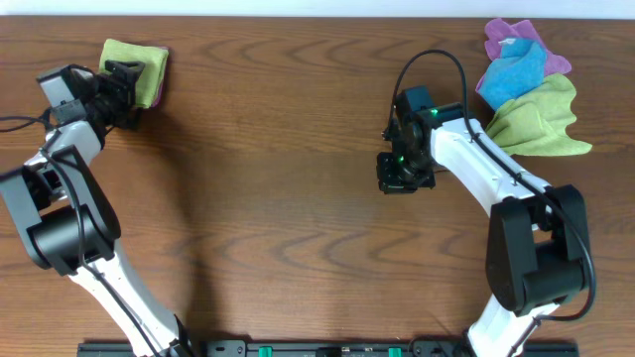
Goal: Fold the cloth
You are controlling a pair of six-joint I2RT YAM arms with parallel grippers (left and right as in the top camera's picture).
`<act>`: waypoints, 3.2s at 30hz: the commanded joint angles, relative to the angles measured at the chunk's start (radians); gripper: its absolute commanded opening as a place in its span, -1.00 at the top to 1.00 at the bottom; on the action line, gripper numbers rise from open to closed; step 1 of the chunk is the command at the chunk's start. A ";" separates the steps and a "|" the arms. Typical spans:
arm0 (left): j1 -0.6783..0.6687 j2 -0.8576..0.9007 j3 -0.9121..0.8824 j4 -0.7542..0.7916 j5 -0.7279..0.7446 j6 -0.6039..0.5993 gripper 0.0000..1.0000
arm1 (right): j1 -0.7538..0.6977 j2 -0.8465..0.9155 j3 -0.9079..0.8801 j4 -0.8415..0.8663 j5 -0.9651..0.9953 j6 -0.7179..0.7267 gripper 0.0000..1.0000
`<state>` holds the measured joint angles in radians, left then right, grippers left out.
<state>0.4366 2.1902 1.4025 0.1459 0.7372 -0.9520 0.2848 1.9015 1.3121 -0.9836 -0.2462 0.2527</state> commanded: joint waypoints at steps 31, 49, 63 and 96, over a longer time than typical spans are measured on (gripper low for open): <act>-0.042 -1.171 0.013 -1.183 -0.230 0.748 -0.91 | -0.003 -0.785 -0.004 -0.246 0.100 -0.045 -0.67; -0.183 -1.491 0.012 -1.568 -0.274 0.735 -0.91 | -0.003 -1.079 -0.004 -0.364 0.138 -0.045 -0.98; -0.245 -1.516 0.002 -1.539 -0.507 0.813 -0.91 | -0.003 -1.079 -0.004 -0.364 0.138 -0.045 -0.98; -0.451 -2.187 -1.199 -0.624 -0.404 0.937 -0.91 | -0.003 -1.079 -0.004 -0.364 0.138 -0.045 -0.99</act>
<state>-0.0097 0.0147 0.2165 -0.4896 0.3191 -0.0036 0.2836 0.8242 1.3071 -1.3464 -0.1146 0.2111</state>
